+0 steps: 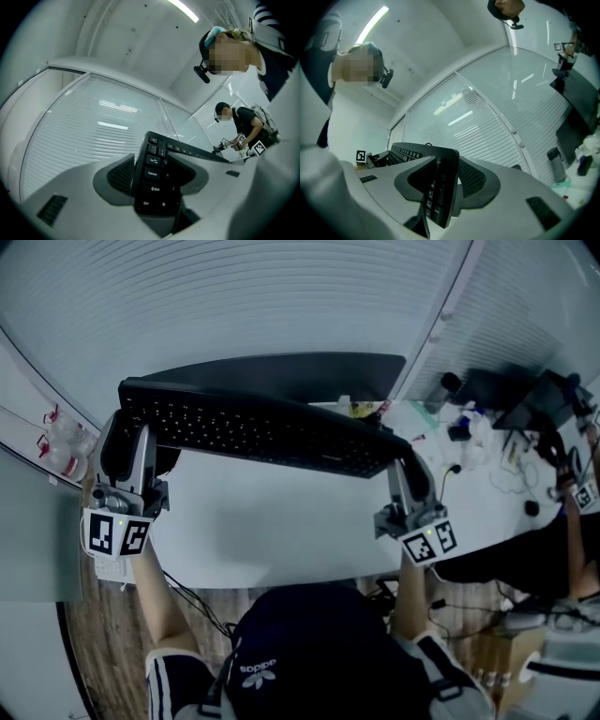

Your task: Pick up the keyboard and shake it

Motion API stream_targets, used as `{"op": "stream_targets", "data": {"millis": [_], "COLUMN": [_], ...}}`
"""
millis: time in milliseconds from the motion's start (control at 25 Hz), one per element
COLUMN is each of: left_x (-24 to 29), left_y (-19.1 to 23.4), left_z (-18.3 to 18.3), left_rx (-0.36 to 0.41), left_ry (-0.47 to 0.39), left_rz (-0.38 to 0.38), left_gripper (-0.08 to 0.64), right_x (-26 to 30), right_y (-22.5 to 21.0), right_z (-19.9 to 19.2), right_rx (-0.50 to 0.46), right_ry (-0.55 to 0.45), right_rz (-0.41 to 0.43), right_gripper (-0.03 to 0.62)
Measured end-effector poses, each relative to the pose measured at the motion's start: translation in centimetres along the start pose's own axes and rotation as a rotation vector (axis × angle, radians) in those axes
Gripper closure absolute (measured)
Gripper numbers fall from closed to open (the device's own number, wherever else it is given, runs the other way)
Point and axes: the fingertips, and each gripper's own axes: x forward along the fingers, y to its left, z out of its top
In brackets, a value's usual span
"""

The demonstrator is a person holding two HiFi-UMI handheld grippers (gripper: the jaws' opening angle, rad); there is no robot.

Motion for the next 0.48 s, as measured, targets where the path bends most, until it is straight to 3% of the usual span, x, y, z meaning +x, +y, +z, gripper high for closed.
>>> {"op": "stream_targets", "data": {"millis": [480], "left_x": [0.4], "left_y": [-0.1], "left_z": [0.5], "left_rx": [0.028], "left_ry": [0.0], "left_rz": [-0.006], "left_gripper": [0.342], "right_x": [0.3], "right_y": [-0.2], "right_z": [-1.0], "right_rx": [-0.035], "right_ry": [0.068], "right_rz": [-0.061], "right_gripper": [0.449]}}
